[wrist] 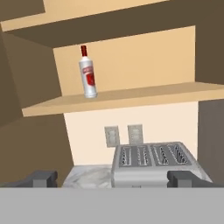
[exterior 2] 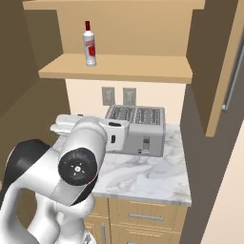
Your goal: Open the cabinet directly in front. Then move the liquor and the cup to the dining counter with the candle on it.
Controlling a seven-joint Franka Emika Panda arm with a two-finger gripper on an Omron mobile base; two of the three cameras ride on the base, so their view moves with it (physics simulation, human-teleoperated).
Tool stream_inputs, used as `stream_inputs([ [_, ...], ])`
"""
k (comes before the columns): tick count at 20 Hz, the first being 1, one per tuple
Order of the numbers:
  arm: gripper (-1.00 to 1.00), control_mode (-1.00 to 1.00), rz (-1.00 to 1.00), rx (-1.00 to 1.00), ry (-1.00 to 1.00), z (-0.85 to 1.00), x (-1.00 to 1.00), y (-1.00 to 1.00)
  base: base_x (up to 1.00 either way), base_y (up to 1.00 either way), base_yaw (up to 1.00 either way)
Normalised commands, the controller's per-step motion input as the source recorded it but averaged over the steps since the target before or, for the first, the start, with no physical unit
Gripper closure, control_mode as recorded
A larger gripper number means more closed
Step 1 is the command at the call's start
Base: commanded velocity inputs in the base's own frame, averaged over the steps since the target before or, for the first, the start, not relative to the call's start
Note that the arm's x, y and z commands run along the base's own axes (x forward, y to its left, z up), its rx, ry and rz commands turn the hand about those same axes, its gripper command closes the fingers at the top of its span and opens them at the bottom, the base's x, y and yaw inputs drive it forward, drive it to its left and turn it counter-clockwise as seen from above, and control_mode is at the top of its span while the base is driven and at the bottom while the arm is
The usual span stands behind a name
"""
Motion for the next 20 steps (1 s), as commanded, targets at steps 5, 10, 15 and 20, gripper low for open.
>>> stream_inputs([
  [5, -1.00, -1.00, 0.00, -0.04, 0.10, 0.35, 0.21, 0.54, 0.00, 0.00, 0.00],
  [10, -1.00, -1.00, 0.08, 0.00, -0.03, 0.56, -0.01, 0.20, 0.00, 0.00, 0.00],
  [15, -1.00, -1.00, 0.06, -0.06, -0.02, 0.77, -0.02, 0.39, 0.00, 0.00, 0.00],
  [20, -1.00, -1.00, 0.02, -0.13, 0.03, 0.50, 0.01, 0.50, 0.00, 0.00, 0.00],
])
